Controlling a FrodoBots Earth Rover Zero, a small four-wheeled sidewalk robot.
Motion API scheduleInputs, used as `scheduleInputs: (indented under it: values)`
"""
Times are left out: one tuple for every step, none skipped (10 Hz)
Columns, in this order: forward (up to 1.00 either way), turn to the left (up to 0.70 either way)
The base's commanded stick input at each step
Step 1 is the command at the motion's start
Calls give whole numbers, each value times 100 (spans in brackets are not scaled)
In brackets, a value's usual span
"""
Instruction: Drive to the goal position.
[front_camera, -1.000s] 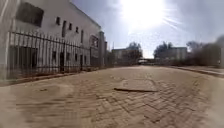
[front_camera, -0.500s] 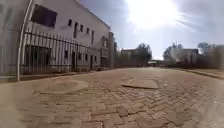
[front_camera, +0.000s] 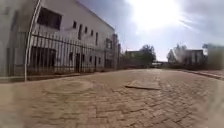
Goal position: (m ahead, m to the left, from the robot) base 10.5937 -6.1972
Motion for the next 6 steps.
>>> scheduleInputs:
  values:
    - [100, 27]
    - [100, 27]
    - [100, 27]
    - [100, 27]
    - [100, 27]
    - [100, 27]
